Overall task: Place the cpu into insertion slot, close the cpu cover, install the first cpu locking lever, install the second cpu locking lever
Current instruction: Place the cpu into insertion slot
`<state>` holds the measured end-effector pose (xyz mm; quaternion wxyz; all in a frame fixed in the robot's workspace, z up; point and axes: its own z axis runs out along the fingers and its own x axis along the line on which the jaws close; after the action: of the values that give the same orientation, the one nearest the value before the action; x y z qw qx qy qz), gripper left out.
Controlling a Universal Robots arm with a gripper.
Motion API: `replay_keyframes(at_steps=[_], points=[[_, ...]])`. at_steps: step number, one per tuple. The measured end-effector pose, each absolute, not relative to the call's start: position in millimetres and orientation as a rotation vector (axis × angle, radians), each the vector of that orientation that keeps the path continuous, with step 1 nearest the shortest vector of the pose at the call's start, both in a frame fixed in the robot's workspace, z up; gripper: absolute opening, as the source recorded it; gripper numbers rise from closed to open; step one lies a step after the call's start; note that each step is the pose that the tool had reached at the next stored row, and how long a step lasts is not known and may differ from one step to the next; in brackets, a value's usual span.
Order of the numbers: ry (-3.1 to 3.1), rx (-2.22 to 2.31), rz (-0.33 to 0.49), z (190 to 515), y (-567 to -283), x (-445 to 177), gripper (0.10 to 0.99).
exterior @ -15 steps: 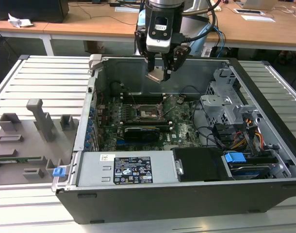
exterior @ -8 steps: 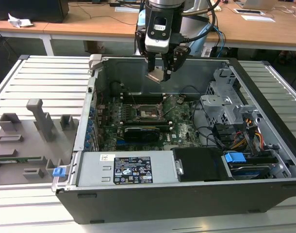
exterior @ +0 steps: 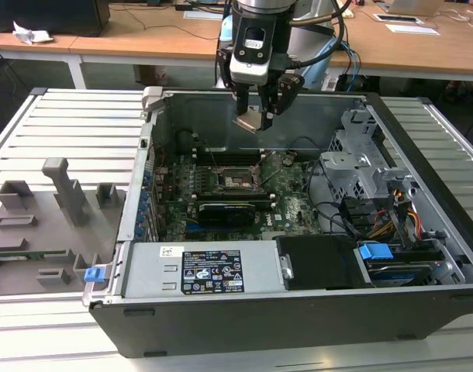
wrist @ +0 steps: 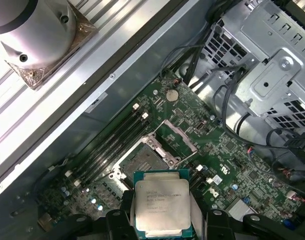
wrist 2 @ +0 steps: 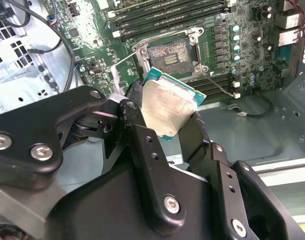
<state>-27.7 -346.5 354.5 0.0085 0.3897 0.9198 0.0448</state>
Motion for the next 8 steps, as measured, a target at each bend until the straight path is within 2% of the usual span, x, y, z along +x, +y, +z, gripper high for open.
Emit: replay_keyframes(at_steps=[8], points=[[2.858, 1.252, 0.139, 354.3, -346.6, -27.7, 0.533]])
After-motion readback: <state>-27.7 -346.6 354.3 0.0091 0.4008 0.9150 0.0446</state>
